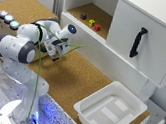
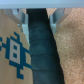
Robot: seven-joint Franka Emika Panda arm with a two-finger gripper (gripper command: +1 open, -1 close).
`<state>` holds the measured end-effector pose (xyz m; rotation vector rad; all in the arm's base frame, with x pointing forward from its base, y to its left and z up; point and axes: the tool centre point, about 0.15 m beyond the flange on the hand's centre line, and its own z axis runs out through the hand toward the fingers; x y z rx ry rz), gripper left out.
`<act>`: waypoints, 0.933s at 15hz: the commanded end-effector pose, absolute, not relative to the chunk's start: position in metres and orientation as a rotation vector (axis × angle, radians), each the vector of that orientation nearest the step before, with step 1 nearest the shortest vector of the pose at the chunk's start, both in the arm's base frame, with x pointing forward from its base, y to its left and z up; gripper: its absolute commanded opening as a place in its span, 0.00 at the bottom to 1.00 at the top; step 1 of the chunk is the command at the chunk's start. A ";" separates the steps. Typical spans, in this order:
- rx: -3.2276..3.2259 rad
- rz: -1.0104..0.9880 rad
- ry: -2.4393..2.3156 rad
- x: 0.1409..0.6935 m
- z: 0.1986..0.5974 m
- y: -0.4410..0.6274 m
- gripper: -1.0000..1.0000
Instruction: Grasp the handle of the drawer and open it
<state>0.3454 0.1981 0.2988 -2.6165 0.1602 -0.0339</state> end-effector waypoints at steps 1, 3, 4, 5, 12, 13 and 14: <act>-2.595 -0.030 0.259 0.364 0.301 0.144 0.00; -2.601 -0.050 0.270 0.368 0.307 0.137 0.00; -2.609 -0.048 0.271 0.371 0.309 0.135 0.00; -2.615 -0.049 0.281 0.371 0.312 0.133 1.00; -2.674 -0.056 0.284 0.368 0.321 0.121 1.00; -2.697 -0.075 0.275 0.366 0.328 0.120 1.00; -2.722 -0.090 0.265 0.364 0.335 0.120 1.00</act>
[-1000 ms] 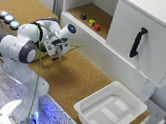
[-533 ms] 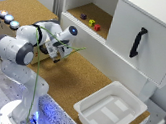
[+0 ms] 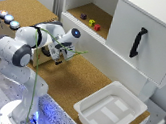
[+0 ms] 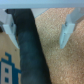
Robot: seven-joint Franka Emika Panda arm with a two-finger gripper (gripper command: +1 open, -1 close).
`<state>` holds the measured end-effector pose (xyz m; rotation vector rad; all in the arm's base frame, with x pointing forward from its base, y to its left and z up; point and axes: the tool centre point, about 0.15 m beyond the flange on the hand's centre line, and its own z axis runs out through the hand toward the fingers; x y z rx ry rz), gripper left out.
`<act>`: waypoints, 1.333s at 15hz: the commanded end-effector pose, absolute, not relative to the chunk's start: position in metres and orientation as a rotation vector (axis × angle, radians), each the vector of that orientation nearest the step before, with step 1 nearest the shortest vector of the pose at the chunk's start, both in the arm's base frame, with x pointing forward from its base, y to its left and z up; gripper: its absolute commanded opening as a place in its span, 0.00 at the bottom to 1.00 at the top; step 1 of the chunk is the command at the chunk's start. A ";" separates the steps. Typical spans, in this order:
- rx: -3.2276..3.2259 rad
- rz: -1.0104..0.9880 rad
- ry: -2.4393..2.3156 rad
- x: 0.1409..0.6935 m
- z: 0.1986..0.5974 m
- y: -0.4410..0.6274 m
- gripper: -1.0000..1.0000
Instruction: Grasp the handle of the drawer and open it
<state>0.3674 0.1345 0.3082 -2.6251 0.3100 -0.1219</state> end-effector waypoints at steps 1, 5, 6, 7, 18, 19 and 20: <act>-2.737 -0.114 0.255 0.361 0.342 0.120 1.00; -2.731 -0.219 0.232 0.349 0.389 0.119 1.00; -2.727 -0.257 0.195 0.343 0.407 0.124 1.00; -2.724 -0.294 0.145 0.339 0.424 0.131 1.00; -2.794 -0.354 -0.685 0.290 0.537 0.286 1.00; -2.803 -0.330 -0.781 0.286 0.542 0.302 1.00; -2.796 -0.305 -0.907 0.277 0.549 0.322 1.00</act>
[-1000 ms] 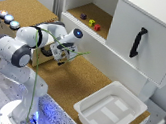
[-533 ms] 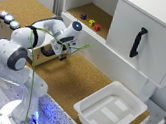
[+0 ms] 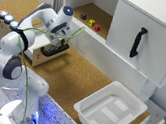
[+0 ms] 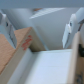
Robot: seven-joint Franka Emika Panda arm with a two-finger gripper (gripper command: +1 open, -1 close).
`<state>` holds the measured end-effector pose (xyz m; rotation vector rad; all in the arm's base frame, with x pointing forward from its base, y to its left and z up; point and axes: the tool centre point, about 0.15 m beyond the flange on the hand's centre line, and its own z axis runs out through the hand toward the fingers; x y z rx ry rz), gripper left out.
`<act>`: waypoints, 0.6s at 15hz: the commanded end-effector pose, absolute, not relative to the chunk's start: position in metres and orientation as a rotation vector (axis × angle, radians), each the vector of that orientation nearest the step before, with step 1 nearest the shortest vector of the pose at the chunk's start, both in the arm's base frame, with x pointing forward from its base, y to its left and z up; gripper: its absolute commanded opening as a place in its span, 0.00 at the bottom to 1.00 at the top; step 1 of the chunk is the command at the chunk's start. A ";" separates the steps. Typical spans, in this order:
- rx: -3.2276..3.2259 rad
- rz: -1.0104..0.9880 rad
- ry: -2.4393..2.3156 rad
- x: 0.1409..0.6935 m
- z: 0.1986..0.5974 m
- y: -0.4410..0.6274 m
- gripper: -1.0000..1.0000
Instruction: Grasp the handle of the drawer and open it
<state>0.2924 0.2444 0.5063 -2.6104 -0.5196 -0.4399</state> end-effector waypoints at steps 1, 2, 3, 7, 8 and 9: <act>-2.790 -0.278 -0.996 0.271 0.555 0.339 1.00; -2.777 -0.257 -1.089 0.261 0.560 0.355 1.00; -2.766 -0.230 -1.202 0.250 0.565 0.373 1.00; -2.713 -0.126 -1.548 0.214 0.561 0.428 1.00; -2.709 -0.102 -1.621 0.209 0.555 0.441 1.00; -2.696 -0.084 -1.680 0.206 0.550 0.454 1.00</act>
